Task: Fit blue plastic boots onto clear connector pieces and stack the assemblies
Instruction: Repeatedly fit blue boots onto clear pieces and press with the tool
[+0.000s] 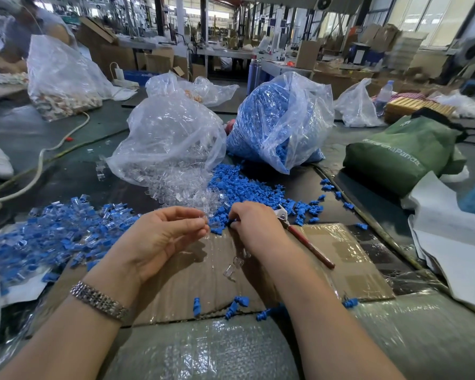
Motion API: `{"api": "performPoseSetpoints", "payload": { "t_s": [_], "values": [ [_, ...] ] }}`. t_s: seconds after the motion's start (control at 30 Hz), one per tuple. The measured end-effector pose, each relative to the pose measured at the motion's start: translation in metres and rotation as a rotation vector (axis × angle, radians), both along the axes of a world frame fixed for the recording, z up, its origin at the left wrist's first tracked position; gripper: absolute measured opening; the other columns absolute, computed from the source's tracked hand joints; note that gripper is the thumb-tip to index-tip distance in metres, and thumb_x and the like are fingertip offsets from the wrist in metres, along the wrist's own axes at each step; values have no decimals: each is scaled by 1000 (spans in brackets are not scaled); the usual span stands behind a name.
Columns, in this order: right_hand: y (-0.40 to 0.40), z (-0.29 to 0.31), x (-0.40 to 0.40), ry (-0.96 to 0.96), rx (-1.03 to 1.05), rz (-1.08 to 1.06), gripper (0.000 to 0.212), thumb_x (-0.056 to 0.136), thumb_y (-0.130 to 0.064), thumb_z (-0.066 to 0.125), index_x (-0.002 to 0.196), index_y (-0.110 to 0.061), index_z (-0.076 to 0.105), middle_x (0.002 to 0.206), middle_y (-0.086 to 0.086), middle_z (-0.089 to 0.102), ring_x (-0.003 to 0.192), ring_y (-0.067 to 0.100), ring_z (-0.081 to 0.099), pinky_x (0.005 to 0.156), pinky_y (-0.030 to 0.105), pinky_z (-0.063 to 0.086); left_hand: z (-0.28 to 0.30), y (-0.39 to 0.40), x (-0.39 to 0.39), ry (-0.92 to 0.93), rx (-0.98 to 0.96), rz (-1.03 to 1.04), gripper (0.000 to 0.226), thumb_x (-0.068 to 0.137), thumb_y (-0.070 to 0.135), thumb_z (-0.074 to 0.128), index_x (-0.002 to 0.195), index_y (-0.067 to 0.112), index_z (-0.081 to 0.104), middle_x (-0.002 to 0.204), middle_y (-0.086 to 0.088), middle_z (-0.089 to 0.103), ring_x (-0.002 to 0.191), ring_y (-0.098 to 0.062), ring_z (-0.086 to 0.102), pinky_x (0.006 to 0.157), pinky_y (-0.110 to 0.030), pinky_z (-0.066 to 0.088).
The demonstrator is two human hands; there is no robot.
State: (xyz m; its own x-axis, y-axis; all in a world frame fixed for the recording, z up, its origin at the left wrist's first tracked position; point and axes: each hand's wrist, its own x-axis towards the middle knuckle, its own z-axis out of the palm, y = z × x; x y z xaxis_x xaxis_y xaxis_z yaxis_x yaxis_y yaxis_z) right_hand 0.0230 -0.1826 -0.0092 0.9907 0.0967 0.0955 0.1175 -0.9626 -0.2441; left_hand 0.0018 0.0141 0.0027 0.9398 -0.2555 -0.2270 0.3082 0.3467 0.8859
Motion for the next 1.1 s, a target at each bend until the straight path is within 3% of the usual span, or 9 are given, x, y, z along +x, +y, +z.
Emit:
{"api": "performPoseSetpoints", "payload": {
  "t_s": [0.13, 0.3, 0.47, 0.53, 0.67, 0.77, 0.97, 1.1],
  "values": [
    [-2, -3, 1, -21, 81, -18, 11, 99, -23, 62, 109, -20, 67, 106, 3, 53, 103, 27, 56, 93, 43, 46, -2, 4, 3, 52, -74, 7, 24, 69, -8, 71, 93, -6, 74, 97, -24, 75, 81, -27, 76, 71, -28, 64],
    [-1, 0, 2, 19, -4, 26, 22, 102, -20, 57, 120, -18, 69, 117, 7, 61, 112, 27, 55, 96, 43, 47, -1, 3, 2, 74, -110, 35, 35, 72, -10, 68, 107, -10, 65, 100, -26, 74, 89, -31, 76, 68, -25, 63],
    [-3, 8, -7, -16, 20, -7, 20, 104, -28, 54, 110, -14, 68, 108, 6, 64, 104, 26, 59, 95, 44, 48, 1, 0, -1, 81, -70, 11, 32, 72, -8, 70, 104, -6, 68, 102, -23, 75, 85, -27, 77, 64, -24, 61],
    [-3, 13, -11, -75, 254, -34, 16, 105, -27, 54, 103, -15, 64, 99, 3, 67, 92, 22, 63, 87, 42, 53, 1, 0, -1, 67, -90, 10, 32, 73, -10, 70, 104, -4, 68, 100, -22, 74, 86, -26, 76, 65, -23, 61],
    [-5, 25, -25, -30, 833, 65, 5, 99, -22, 67, 95, -18, 68, 84, 1, 72, 69, 6, 66, 69, 23, 56, 3, -1, -1, 46, -143, -4, 33, 75, -13, 67, 107, -3, 71, 99, -21, 75, 89, -27, 76, 65, -23, 60],
    [-6, 29, -31, -33, 1033, 198, 5, 91, -15, 76, 90, -19, 75, 74, -4, 71, 63, 5, 60, 65, 18, 52, 4, -2, -3, 12, -131, -33, 25, 74, -12, 67, 95, -2, 78, 102, -23, 74, 95, -30, 76, 69, -23, 61],
    [-6, 23, -30, -34, 998, 285, 17, 96, -8, 68, 109, -15, 78, 82, -9, 73, 71, 1, 63, 75, 20, 54, 4, -4, -4, -11, -104, -35, 25, 73, -12, 69, 95, -5, 78, 108, -28, 73, 100, -33, 74, 72, -24, 61],
    [-4, 22, -32, -53, 923, 302, 14, 94, -10, 72, 101, -19, 79, 86, 2, 76, 75, 8, 67, 78, 28, 58, 5, -5, -6, -36, -83, -51, 25, 70, -11, 69, 90, -1, 80, 101, -24, 75, 91, -28, 76, 70, -23, 61]
  ]
}}
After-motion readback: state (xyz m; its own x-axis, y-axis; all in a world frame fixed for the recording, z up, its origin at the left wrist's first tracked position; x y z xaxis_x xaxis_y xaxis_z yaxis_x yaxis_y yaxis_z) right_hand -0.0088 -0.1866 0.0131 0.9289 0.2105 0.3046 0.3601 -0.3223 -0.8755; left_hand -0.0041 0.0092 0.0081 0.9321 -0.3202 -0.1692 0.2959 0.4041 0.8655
